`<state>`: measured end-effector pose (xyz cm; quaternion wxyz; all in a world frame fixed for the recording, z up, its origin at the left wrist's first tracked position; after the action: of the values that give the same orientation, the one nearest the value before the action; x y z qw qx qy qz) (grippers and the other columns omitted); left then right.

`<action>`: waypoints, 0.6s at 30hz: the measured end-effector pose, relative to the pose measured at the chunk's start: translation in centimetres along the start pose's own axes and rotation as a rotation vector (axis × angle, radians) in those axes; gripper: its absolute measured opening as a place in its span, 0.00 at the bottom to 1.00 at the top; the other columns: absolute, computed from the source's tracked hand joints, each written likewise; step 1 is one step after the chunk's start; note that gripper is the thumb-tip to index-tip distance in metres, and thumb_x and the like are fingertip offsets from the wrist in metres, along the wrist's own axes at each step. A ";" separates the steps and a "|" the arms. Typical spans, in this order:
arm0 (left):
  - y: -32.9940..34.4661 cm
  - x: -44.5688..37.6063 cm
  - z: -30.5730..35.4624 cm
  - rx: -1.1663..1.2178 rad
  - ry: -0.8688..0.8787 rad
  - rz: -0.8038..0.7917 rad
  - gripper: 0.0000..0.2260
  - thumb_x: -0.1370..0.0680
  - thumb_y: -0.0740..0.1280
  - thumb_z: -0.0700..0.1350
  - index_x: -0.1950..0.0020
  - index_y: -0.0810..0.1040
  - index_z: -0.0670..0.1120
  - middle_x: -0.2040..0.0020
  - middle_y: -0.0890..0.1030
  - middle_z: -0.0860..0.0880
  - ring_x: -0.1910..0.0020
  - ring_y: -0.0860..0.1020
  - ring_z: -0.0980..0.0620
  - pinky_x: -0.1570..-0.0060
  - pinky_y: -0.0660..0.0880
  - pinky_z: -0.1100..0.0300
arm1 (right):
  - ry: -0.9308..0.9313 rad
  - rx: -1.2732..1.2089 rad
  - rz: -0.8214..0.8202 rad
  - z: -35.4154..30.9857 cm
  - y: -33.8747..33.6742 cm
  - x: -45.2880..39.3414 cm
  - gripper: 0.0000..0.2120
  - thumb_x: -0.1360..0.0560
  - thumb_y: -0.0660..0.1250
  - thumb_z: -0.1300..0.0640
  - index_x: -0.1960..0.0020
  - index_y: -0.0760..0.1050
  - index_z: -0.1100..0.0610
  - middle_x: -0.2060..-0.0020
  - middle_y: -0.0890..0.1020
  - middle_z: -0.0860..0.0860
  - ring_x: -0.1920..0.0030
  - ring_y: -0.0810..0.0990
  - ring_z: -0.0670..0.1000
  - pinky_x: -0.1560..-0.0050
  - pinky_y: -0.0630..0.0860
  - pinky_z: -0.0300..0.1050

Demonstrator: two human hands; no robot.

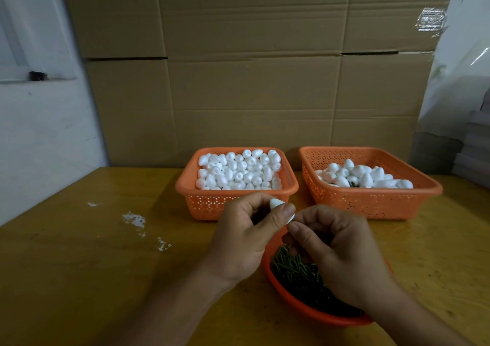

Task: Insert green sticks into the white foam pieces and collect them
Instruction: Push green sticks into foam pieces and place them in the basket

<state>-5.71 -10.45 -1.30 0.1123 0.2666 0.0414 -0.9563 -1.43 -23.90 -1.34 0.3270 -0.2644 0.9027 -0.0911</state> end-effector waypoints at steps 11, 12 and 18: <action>0.3 0.3 -0.5 -0.034 0.017 0.009 0.07 0.22 0.71 0.52 0.59 0.81 0.55 0.71 0.78 0.60 0.71 0.76 0.64 0.69 0.71 0.72 | 0.031 -0.037 -0.010 0.2 -0.1 -0.3 0.05 0.25 0.70 0.52 0.57 0.83 0.50 0.66 0.86 0.49 0.67 0.84 0.48 0.66 0.78 0.36; 0.3 0.3 -0.5 -0.036 0.012 0.005 0.06 0.22 0.70 0.52 0.59 0.81 0.55 0.71 0.78 0.59 0.71 0.76 0.64 0.70 0.71 0.72 | 0.045 -0.043 -0.009 0.3 -0.1 -0.4 0.04 0.25 0.71 0.53 0.57 0.83 0.51 0.66 0.86 0.50 0.67 0.84 0.48 0.66 0.78 0.37; 0.1 0.4 -1.3 -0.028 -0.024 0.040 0.14 0.24 0.68 0.62 0.46 0.78 0.55 0.73 0.70 0.54 0.75 0.65 0.56 0.73 0.62 0.60 | 0.116 0.009 0.107 1.0 -2.1 -1.6 0.05 0.24 0.72 0.59 0.58 0.83 0.53 0.65 0.86 0.50 0.67 0.83 0.46 0.67 0.77 0.35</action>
<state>-5.35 -10.44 -2.64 0.1356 0.2542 0.0481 -0.9564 1.15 -24.84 -0.54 0.2796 -0.2087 0.9326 -0.0930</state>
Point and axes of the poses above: each hand's wrist, its own x-axis away from the middle knuckle, its own y-axis out of the palm, z = x × y, the point moved 8 cm from there along -x, towards the middle knuckle
